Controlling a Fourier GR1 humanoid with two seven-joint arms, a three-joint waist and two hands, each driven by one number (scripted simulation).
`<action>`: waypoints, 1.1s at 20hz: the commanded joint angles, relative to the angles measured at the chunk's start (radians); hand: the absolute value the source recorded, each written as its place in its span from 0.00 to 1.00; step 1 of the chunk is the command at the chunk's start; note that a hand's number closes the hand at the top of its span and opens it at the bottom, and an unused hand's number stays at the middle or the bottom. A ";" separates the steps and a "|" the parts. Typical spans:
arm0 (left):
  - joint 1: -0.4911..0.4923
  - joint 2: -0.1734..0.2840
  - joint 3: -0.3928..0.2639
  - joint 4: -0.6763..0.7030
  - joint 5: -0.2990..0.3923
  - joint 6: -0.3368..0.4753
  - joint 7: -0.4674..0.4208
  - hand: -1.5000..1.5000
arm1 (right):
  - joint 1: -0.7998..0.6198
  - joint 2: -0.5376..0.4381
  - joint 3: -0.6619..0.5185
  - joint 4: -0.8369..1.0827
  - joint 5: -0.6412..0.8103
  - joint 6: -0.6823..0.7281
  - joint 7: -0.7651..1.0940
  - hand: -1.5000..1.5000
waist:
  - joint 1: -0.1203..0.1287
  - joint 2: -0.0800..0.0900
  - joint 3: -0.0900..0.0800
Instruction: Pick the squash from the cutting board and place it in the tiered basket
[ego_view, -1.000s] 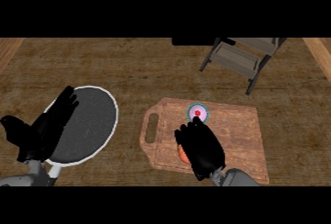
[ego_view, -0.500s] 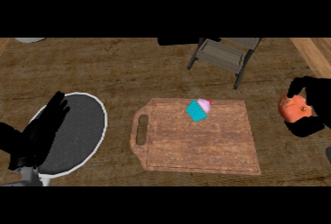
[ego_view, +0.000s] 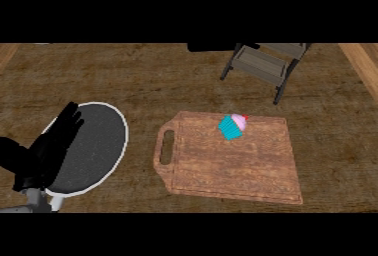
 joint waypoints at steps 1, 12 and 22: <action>-0.026 -0.004 -0.003 0.051 -0.012 -0.016 -0.035 0.50 | -0.092 -0.075 -0.116 0.008 -0.153 0.105 0.039 1.00 | 0.029 0.008 -0.002; -0.040 -0.035 -0.033 0.021 -0.028 -0.018 -0.005 0.50 | -0.489 -0.104 0.147 0.129 -0.234 0.157 0.313 1.00 | 0.061 0.011 -0.002; -0.041 -0.017 -0.013 0.026 -0.024 -0.046 -0.009 0.50 | -0.755 0.096 0.361 0.331 -0.080 0.000 0.420 1.00 | 0.070 0.014 -0.002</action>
